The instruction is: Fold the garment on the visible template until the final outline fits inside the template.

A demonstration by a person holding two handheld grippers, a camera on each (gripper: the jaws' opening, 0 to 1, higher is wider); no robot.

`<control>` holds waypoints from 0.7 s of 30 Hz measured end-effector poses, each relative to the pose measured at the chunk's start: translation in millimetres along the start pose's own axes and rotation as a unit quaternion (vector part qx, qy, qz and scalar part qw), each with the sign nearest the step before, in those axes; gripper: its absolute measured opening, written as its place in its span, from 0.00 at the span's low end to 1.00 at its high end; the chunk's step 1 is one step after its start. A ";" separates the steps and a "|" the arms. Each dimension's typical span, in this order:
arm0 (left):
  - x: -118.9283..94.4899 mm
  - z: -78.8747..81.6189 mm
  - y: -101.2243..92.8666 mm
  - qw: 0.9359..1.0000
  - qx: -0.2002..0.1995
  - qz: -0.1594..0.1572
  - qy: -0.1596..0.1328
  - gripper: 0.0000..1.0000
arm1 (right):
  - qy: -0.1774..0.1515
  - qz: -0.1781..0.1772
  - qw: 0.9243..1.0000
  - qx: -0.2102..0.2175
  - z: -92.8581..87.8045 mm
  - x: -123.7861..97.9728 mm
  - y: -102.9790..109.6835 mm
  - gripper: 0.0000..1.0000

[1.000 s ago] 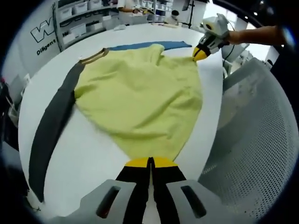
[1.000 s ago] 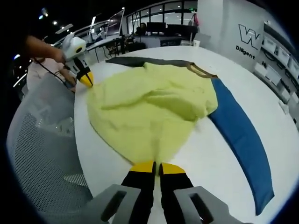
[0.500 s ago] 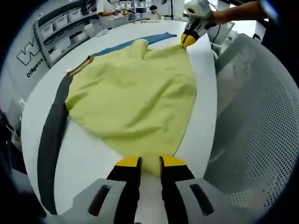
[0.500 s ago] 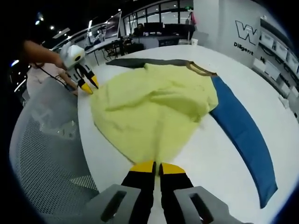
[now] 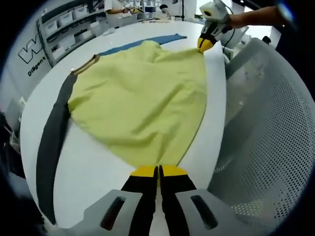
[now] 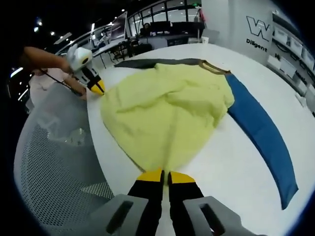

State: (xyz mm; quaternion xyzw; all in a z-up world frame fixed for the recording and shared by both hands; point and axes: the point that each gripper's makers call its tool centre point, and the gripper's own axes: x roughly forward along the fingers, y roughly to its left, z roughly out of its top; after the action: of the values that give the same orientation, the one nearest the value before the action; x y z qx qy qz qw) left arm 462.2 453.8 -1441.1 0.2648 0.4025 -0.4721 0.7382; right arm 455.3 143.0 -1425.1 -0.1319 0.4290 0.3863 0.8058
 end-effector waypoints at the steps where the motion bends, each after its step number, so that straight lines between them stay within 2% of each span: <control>1: -1.4 -1.7 -1.0 1.000 -0.012 -0.004 0.004 0.00 | 0.003 0.002 1.000 0.005 -2.1 -0.4 1.4 0.00; 9: -6.2 -6.6 -6.9 0.999 -0.034 -0.015 0.013 0.00 | 0.022 0.016 1.000 0.008 -16.8 0.9 14.5 0.00; 12: -6.7 -7.6 -10.0 0.999 -0.035 -0.020 0.016 0.01 | 0.035 0.014 0.999 -0.001 -24.0 1.9 16.2 0.00; 21: -6.2 -13.3 -16.0 0.998 -0.031 -0.029 0.035 0.01 | 0.060 0.017 0.998 0.014 -30.7 2.7 24.6 0.00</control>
State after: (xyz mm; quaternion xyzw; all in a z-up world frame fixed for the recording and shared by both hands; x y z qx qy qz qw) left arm 441.6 460.4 -1443.1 0.2459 0.4501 -0.4714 0.7175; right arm 420.0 144.1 -1442.6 -0.1362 0.4839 0.3854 0.7738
